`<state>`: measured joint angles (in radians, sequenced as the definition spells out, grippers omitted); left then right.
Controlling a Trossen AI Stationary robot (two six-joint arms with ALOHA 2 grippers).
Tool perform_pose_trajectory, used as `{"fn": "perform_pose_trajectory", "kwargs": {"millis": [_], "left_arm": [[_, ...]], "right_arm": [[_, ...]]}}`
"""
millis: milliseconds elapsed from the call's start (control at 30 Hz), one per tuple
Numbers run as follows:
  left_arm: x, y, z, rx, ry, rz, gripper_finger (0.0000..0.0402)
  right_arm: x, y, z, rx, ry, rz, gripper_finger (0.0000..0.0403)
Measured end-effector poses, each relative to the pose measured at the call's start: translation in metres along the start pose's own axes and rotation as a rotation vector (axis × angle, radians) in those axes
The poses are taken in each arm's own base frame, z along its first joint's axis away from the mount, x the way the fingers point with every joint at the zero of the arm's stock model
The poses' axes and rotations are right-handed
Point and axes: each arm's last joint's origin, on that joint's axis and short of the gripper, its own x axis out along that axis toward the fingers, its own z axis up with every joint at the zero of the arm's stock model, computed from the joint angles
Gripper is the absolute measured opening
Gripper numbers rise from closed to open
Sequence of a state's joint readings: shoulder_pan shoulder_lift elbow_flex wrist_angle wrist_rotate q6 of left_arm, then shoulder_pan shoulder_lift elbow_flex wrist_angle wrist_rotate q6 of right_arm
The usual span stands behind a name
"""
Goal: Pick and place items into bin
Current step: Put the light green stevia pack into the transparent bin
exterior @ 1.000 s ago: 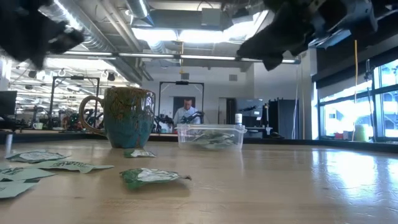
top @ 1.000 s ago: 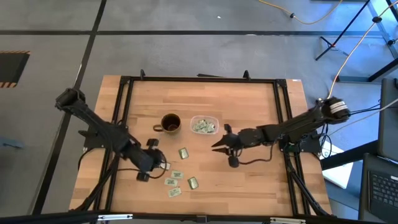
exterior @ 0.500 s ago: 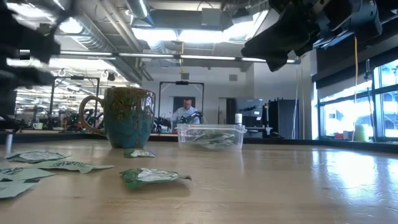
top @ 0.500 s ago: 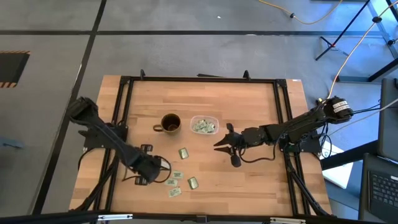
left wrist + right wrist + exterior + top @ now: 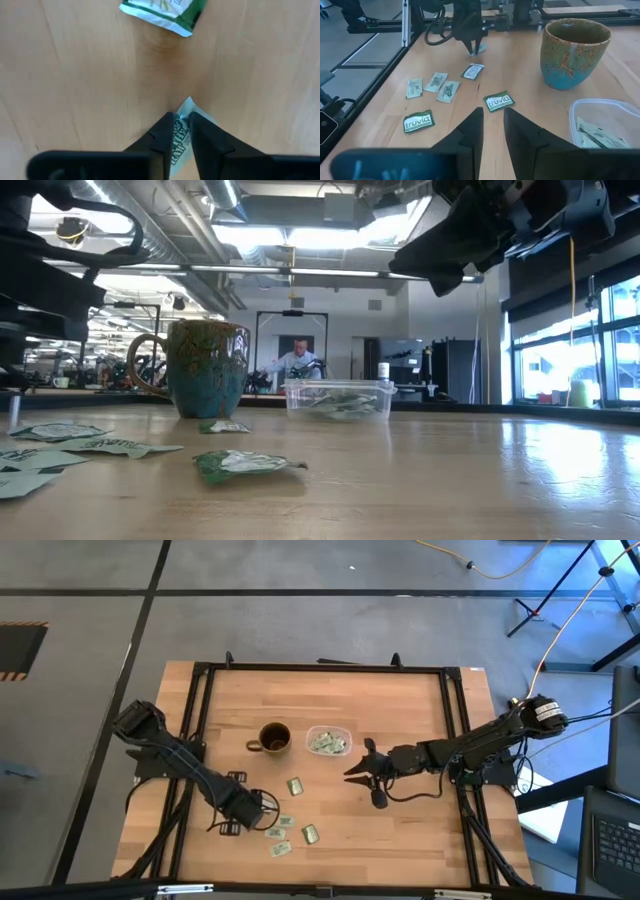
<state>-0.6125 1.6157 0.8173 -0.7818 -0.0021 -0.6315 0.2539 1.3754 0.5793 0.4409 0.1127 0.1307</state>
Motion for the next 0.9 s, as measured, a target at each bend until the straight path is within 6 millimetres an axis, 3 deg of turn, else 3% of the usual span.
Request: {"fn": "perform_pose_trajectory", "kwargs": {"millis": [300,500,700,900], "left_arm": [[-0.003,0.000,0.000,0.007,-0.011,-0.006,0.0006],[-0.026,-0.001,0.011,-0.002,-0.111,-0.051,0.0007],[-0.069,0.012,0.047,0.036,-0.437,0.002,0.0007],[-0.106,0.057,0.094,-0.079,-0.751,0.219,0.0010]], "right_arm": [[0.000,0.000,0.000,0.003,0.002,0.000,0.0081],[0.000,0.000,-0.002,0.024,0.020,-0.003,0.0081],[0.000,0.000,-0.002,0.019,0.020,-0.003,0.0081],[0.000,0.000,-0.002,0.019,0.020,-0.003,0.0080]]}}
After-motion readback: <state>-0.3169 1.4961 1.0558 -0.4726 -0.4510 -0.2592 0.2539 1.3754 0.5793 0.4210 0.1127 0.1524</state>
